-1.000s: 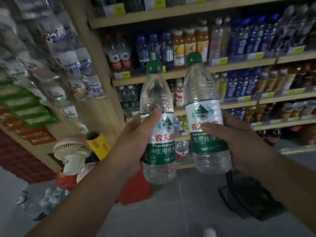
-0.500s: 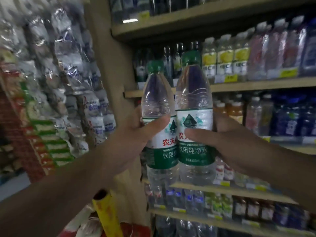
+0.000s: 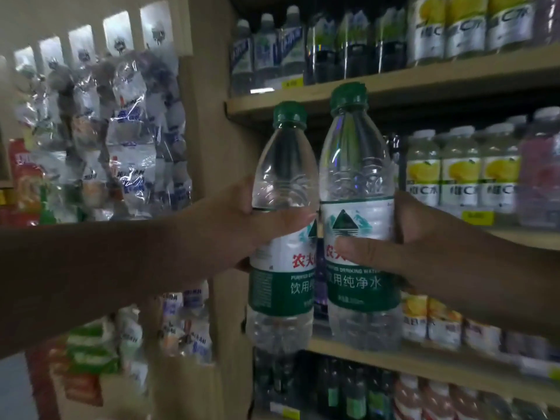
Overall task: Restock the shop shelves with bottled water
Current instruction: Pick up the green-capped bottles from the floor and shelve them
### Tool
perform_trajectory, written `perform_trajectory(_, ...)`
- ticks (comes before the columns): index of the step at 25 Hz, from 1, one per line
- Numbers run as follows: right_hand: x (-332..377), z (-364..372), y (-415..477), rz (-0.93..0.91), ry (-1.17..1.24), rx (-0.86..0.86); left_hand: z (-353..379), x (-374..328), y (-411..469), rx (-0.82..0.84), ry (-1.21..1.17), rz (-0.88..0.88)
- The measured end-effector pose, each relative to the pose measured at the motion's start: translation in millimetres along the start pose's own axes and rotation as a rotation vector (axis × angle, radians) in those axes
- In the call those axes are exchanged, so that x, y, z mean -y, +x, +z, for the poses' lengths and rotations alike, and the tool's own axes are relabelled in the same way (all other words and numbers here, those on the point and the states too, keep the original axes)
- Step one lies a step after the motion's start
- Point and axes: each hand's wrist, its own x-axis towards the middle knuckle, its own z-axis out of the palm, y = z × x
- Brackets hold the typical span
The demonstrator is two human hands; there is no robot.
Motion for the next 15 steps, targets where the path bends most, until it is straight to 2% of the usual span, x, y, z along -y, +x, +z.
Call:
perform_trajectory(2,2,7,36,0.004,0.041,0.021,-23,17,33,-0.039,0.002,0.017)
perform_trajectory(5,3,23,94,0.026,0.228,0.091,-58,39,80,-0.09,0.002,0.062)
perform_trajectory(12,-16,60,204,-0.137,-0.102,-0.04,-125,92,139,-0.158,0.026,0.05)
perform_trajectory(15,-29,74,238,-0.172,-0.096,-0.109,-134,106,152,-0.17,-0.006,0.054)
